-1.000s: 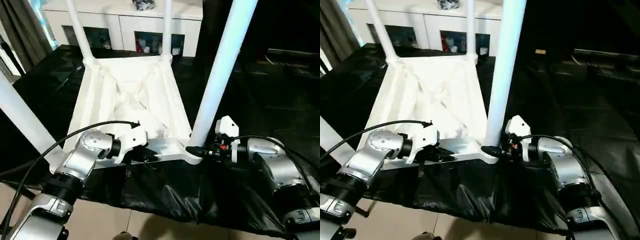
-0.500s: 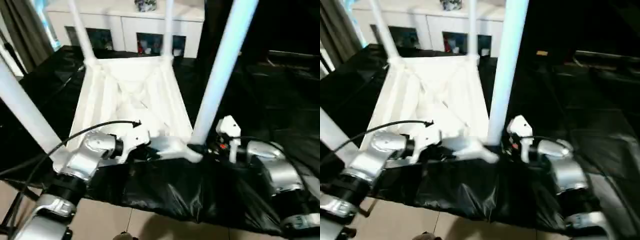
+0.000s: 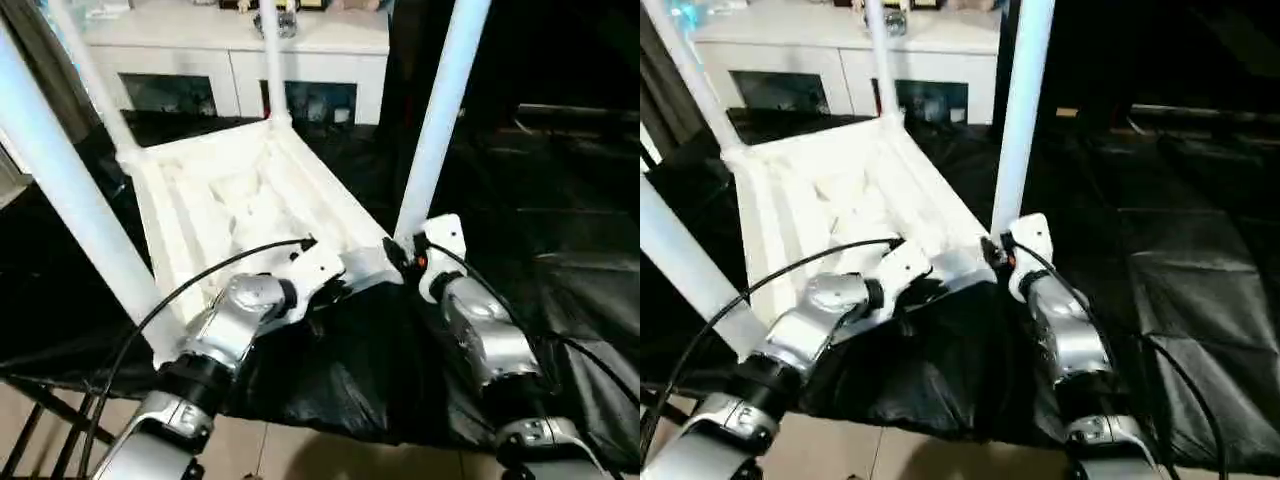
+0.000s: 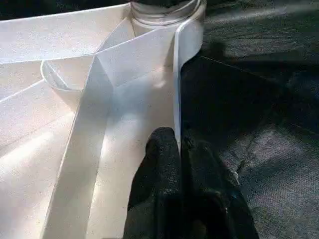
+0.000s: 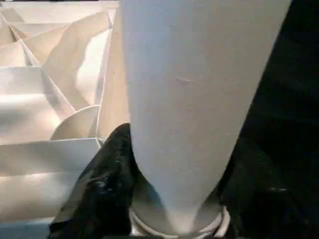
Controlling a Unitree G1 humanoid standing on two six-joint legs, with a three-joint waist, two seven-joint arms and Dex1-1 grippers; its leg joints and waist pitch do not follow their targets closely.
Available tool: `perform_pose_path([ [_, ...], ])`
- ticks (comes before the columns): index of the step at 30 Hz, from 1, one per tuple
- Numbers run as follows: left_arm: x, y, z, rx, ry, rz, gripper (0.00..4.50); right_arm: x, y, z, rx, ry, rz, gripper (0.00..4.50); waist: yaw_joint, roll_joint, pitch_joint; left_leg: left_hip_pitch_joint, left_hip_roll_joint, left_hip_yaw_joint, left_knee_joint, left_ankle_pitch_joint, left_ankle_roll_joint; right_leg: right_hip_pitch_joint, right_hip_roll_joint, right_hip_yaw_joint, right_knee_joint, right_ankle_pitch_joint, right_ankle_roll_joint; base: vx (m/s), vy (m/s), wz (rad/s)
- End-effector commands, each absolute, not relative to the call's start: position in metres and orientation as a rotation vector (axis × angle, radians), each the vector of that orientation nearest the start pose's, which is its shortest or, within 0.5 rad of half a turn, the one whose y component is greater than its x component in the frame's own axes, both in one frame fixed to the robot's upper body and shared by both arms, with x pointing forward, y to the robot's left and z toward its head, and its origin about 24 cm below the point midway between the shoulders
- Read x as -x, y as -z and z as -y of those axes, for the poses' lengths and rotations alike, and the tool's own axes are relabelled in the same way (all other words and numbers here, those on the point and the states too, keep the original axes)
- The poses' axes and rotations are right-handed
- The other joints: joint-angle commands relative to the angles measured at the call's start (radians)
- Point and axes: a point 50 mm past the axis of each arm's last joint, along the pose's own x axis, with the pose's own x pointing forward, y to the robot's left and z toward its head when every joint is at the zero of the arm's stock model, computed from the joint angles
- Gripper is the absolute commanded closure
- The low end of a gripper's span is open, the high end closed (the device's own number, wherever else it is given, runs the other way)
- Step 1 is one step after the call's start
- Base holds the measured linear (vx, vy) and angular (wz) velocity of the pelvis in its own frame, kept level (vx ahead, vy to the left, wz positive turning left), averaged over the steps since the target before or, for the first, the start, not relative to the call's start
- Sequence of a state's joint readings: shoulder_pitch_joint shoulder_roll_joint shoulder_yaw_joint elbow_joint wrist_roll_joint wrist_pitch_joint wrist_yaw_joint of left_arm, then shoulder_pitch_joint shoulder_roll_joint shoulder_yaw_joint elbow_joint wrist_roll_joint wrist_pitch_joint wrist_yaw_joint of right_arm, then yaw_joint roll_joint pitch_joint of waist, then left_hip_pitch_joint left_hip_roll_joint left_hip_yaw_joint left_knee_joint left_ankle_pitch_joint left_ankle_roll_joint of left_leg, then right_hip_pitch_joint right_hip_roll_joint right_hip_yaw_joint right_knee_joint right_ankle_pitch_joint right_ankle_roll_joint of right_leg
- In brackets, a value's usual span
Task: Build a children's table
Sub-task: Rotate leg to tighten
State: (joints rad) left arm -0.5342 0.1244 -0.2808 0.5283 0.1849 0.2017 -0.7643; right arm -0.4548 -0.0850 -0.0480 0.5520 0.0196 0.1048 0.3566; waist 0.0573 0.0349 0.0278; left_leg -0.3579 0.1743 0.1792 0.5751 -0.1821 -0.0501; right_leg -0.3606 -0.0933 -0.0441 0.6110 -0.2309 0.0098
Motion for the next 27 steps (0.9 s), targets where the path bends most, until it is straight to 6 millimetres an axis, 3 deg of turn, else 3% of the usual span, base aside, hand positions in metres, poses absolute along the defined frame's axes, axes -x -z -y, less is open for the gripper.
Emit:
perform_pose_path([
  [1,-0.31,-0.042,-0.044,-0.406,1.114,-0.303,4.5,-0.315,-0.022,0.087,-0.052,-0.653,-0.267,1.66,-0.002,-0.021,-0.039,0.0,0.049,-0.018,-0.073,-0.226,0.05,0.018,-0.056,0.039,-0.086,-0.162,-0.194,0.0,0.0,0.0],
  [4,-0.308,-0.04,-0.061,-0.415,1.151,-0.317,4.5,-0.314,-0.024,0.111,0.012,-0.711,-0.261,1.32,-0.001,-0.02,-0.042,-0.005,0.05,-0.016,-0.067,-0.181,0.071,0.019,-0.054,0.037,-0.08,-0.099,-0.208,0.0,0.0,0.0],
  [5,-0.308,-0.04,-0.064,-0.42,1.16,-0.321,4.5,-0.314,-0.025,0.116,0.028,-0.725,-0.259,1.32,0.0,-0.024,-0.043,-0.006,0.05,-0.016,-0.066,-0.175,0.075,0.021,-0.053,0.035,-0.079,-0.09,-0.209,0.0,0.0,0.0],
  [10,-0.305,-0.041,-0.089,-0.443,1.242,-0.331,4.5,-0.313,-0.034,0.147,0.154,-0.869,-0.251,1.32,0.001,-0.023,-0.048,-0.008,0.051,-0.014,-0.057,-0.134,0.106,0.025,-0.052,0.032,-0.068,-0.014,-0.242,0.0,0.0,0.0],
  [19,-0.302,-0.044,-0.12,-0.479,1.355,-0.36,4.5,-0.302,-0.042,0.165,0.222,-1.17,-0.322,1.32,0.009,-0.025,-0.051,-0.013,0.056,-0.009,-0.043,-0.072,0.163,0.021,-0.047,0.026,-0.045,0.123,-0.303,0.0,0.0,0.0],
  [21,-0.302,-0.045,-0.124,-0.481,1.369,-0.366,4.5,-0.301,-0.042,0.165,0.224,-1.207,-0.327,1.56,0.01,-0.023,-0.05,-0.011,0.058,-0.008,-0.043,-0.086,0.159,0.017,-0.049,0.025,-0.046,0.098,-0.309,0.0,0.0,0.0],
  [25,-0.301,-0.046,-0.127,-0.481,1.395,-0.37,4.5,-0.3,-0.042,0.162,0.214,-1.265,-0.344,1.67,0.011,-0.027,-0.046,-0.008,0.06,-0.007,-0.048,-0.125,0.13,0.016,-0.052,0.028,-0.049,0.043,-0.311,0.0,0.0,0.0],
  [27,-0.301,-0.047,-0.128,-0.481,1.403,-0.371,4.5,-0.3,-0.042,0.161,0.211,-1.28,-0.348,2.05,0.012,-0.027,-0.047,-0.009,0.06,-0.007,-0.047,-0.121,0.124,0.017,-0.052,0.028,-0.048,0.046,-0.31,0.0,0.0,0.0],
])
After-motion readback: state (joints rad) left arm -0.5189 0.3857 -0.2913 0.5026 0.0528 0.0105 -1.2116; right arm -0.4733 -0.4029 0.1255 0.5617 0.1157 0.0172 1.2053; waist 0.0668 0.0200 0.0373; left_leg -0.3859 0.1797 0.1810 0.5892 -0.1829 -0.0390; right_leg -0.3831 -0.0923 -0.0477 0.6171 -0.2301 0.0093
